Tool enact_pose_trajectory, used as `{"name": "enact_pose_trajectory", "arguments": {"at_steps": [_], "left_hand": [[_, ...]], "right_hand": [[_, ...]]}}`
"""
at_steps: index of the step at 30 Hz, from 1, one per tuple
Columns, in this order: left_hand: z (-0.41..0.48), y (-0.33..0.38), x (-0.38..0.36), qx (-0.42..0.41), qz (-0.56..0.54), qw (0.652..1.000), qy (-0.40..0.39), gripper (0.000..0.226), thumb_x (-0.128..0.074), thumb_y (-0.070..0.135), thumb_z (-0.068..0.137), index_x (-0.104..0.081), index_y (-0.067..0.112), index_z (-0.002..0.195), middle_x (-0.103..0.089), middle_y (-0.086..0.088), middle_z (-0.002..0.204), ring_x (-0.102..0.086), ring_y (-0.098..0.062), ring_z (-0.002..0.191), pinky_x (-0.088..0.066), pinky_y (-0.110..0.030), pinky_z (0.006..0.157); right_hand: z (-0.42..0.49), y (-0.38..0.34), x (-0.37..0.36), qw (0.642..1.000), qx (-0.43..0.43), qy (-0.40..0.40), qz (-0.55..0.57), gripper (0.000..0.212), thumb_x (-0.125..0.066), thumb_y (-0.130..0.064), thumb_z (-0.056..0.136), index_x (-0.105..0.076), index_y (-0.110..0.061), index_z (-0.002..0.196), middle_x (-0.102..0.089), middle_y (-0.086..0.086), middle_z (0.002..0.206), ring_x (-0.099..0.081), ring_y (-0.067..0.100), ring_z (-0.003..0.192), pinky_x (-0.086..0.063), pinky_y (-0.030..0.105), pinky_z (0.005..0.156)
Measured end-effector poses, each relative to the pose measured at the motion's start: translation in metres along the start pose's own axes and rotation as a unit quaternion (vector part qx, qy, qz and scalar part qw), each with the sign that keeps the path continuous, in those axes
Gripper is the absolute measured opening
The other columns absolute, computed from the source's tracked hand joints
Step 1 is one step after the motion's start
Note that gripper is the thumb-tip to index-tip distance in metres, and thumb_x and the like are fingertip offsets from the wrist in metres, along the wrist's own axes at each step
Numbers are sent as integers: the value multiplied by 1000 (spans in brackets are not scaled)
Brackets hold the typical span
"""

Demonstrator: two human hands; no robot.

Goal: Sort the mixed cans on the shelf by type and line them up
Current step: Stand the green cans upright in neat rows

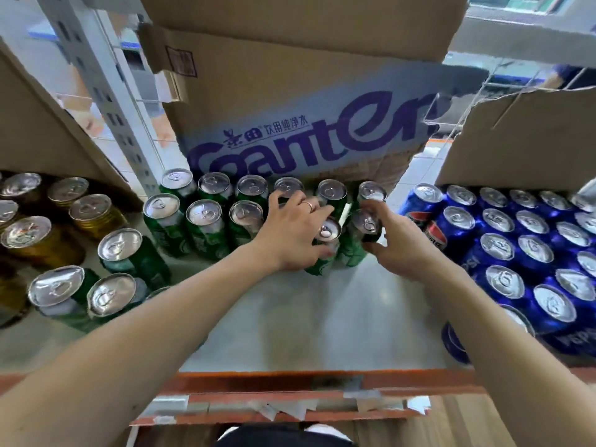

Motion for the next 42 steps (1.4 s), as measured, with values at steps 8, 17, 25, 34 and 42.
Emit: {"name": "enact_pose_trajectory", "arguments": {"at_steps": [8,17,25,34,42], "left_hand": [[8,23,-21,128,-4,984,123,66,-64,60,81,-58,18,132,-59,-7,120,-49,-29,121,-21,-48,104],[15,21,-12,110,38,991,70,62,-64,54,81,-53,19,132,-54,-5,126,-48,-26,123,-20,-45,105],[8,23,-22,117,32,987,104,70,-67,59,80,-52,19,136,-55,-4,129,-49,-27,124,-25,-47,101],[9,21,-16,136,36,990,20,86,-73,51,80,-30,21,148,-37,0,149,-29,-22,140,-19,-52,111],[-11,23,-1,167,-18,985,39,83,-66,51,84,-27,19,150,-31,-3,153,-21,-25,143,-15,-54,115]], "right_hand": [[-4,-3,7,997,38,-25,-58,64,-63,-20,81,-44,-28,142,-41,2,144,-50,30,121,-46,40,97],[1,8,-1,998,30,57,6,60,-73,-10,80,-49,-17,135,-52,8,115,-51,27,98,-31,23,76],[6,19,8,987,-26,63,148,112,-93,-30,61,-24,-32,149,-34,5,142,-42,22,125,-33,27,102],[23,18,0,988,-31,-49,144,110,-85,-20,71,-15,-31,155,-57,0,120,-56,20,102,-41,17,70],[13,-13,1,999,-38,-16,6,120,-83,-44,72,3,-31,155,-4,11,164,-5,36,150,-16,45,119]]}}
Point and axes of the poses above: each hand's wrist, its own z-axis towards the middle knuckle, its own x-axis out of the back of the hand, y = z × x, the point moved 1 cm from there along z, towards the middle knuckle
